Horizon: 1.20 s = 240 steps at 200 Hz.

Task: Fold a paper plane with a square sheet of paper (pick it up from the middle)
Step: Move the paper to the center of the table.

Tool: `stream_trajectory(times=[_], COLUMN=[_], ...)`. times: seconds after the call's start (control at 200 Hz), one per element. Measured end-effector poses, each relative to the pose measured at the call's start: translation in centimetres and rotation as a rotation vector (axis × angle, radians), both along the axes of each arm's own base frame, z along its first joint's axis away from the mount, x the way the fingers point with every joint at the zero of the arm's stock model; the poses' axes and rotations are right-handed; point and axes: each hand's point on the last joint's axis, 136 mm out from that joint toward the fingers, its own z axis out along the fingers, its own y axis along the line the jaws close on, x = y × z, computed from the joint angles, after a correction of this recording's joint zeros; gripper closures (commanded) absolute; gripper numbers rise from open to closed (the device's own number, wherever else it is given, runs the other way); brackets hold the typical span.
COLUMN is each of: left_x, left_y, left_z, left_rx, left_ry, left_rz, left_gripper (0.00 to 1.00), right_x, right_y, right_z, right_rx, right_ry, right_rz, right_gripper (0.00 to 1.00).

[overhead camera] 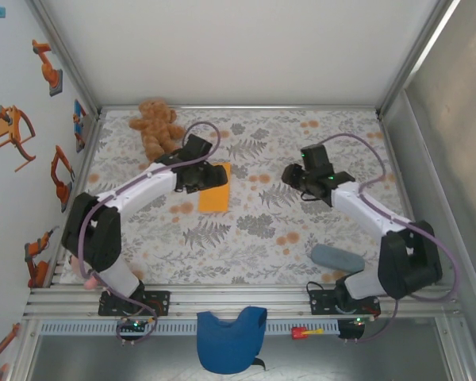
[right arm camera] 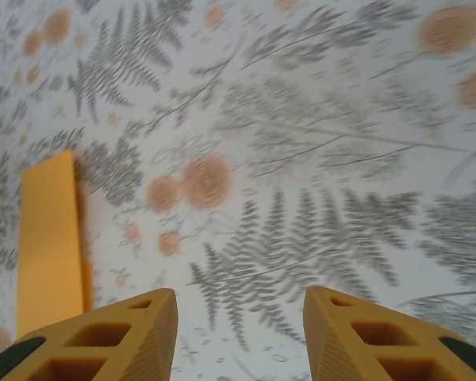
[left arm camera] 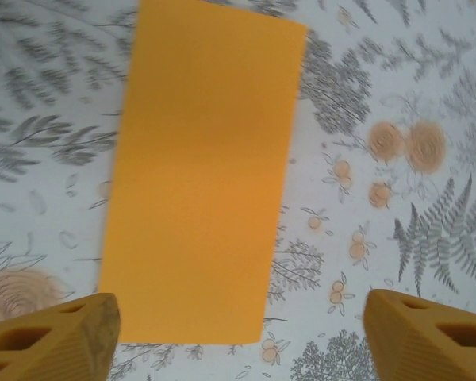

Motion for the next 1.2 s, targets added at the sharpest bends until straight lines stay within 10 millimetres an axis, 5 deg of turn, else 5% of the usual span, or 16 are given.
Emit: stream_trajectory(times=[0.145,0.275,0.506,0.886,1.202], left_x=[-1.5,-2.8,-3.6,-3.6,-3.5], left_y=[4.5,6.9,8.4,7.7,6.5], left_z=[-1.9,-3.1,-3.3,-3.4,-4.0], left_rx=[-0.014,-0.032,-0.074,-0.128,-0.18], left_ry=[0.032,0.053,0.054,0.062,0.102], left_rz=[0.114,0.176,0.231,0.221,0.198], left_gripper=[0.0,0.04,0.04,0.03,0.0], right_x=[0.4,0.8,2.2,2.5,1.4], right_y=[7.7,13.9,20.2,20.8,18.0], right_z=[-0.5,-1.3,-4.9,-10.2,-10.6], right_rx=[0.035,0.088,0.148,0.092,0.045], right_ry=[0.017,0.032,0.114,0.254,0.246], right_rz=[0.17,0.287,0.368,0.353,0.388], right_gripper=[0.63,0.69,0.73,0.73,0.73])
